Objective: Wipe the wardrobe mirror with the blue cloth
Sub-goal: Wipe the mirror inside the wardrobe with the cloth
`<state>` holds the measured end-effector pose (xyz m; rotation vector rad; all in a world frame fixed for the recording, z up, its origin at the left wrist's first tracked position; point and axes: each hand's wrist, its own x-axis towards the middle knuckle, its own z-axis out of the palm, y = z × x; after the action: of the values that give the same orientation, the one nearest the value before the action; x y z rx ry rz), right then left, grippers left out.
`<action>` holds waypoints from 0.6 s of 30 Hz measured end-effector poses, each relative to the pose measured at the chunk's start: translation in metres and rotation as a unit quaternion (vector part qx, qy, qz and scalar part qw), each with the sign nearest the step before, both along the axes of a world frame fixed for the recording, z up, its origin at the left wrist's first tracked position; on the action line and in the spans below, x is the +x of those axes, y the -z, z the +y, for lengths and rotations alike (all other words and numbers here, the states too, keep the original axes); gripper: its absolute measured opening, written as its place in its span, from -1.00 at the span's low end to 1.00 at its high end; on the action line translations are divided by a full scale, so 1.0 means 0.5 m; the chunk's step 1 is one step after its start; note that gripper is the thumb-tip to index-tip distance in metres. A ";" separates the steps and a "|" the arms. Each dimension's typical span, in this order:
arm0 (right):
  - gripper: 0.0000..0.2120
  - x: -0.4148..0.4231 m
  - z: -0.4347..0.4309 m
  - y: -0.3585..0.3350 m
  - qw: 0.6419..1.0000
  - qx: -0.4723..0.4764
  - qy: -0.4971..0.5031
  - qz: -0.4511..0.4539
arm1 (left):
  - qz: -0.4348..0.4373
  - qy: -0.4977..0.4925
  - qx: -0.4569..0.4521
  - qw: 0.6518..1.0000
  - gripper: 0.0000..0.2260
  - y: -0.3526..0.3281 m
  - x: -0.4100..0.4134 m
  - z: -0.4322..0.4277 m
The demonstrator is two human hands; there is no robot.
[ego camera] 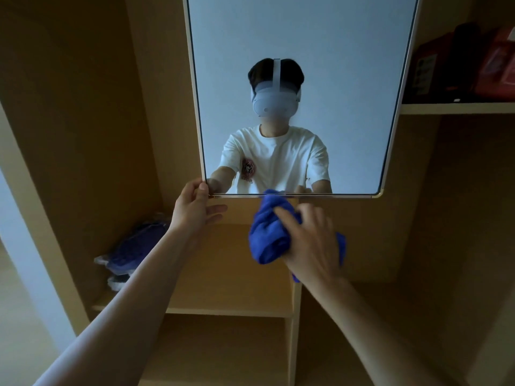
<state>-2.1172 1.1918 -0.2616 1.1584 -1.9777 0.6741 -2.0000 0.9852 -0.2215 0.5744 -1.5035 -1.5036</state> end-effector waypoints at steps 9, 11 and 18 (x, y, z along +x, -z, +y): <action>-0.55 0.058 -0.080 -0.061 0.997 -0.003 -0.043 0.058 | -0.001 -0.025 -0.037 0.999 -0.79 -0.001 -0.002 0.001; -0.56 0.041 -0.074 -0.065 0.998 0.021 -0.026 0.060 | 0.000 -0.030 -0.024 0.999 -0.80 -0.001 -0.006 0.006; -0.57 -0.048 0.020 -0.047 0.997 -0.002 0.055 0.061 | 0.005 -0.045 -0.004 0.999 -0.85 -0.009 -0.013 0.009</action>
<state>-2.1411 1.2018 -0.2382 1.0535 -1.9206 0.5381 -2.0068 0.9899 -0.2171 0.6203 -1.4570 -1.4280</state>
